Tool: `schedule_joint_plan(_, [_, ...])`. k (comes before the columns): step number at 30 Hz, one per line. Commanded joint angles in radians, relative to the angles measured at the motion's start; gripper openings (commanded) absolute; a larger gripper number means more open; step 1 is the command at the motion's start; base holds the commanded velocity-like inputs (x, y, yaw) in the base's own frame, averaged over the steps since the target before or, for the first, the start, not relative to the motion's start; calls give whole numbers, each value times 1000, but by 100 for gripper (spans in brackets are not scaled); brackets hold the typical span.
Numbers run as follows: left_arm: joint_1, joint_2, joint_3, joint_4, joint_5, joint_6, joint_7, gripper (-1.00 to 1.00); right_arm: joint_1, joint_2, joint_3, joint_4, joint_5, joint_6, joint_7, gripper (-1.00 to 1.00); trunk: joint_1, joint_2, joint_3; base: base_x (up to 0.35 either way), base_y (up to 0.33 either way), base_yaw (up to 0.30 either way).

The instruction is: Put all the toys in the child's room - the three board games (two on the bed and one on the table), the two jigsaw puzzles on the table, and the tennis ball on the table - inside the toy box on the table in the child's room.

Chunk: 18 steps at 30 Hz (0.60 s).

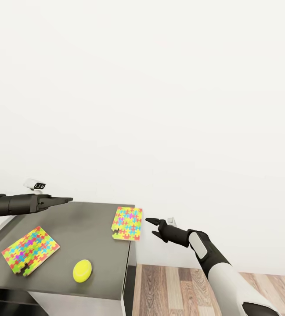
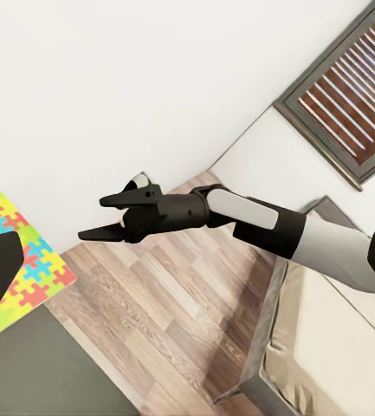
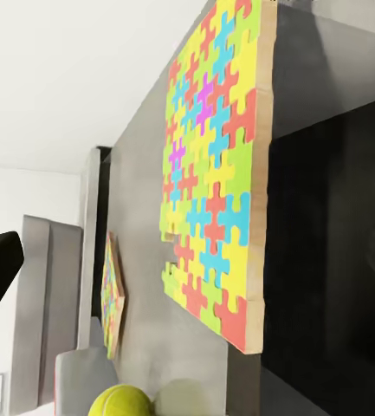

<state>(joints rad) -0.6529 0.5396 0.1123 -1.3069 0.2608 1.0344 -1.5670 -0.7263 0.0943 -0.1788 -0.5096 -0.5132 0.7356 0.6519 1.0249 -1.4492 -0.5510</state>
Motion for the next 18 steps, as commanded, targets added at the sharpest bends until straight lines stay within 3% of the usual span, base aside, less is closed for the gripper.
schedule_joint_plan(1, [-1,0,0,0,0,11,-4,100,-1,0,-7,0,1,5,2,100,4,-8,-4,0,0,0])
schedule_joint_plan(13, [-1,0,0,0,0,11,-4,100,-2,-7,-5,0,1,-11,6,100,50,-92,-42,0,0,0])
schedule_joint_plan(18, [-1,0,0,0,-1,10,-4,100,-3,-7,-4,0,2,-14,42,100,61,-113,-51,0,0,0])
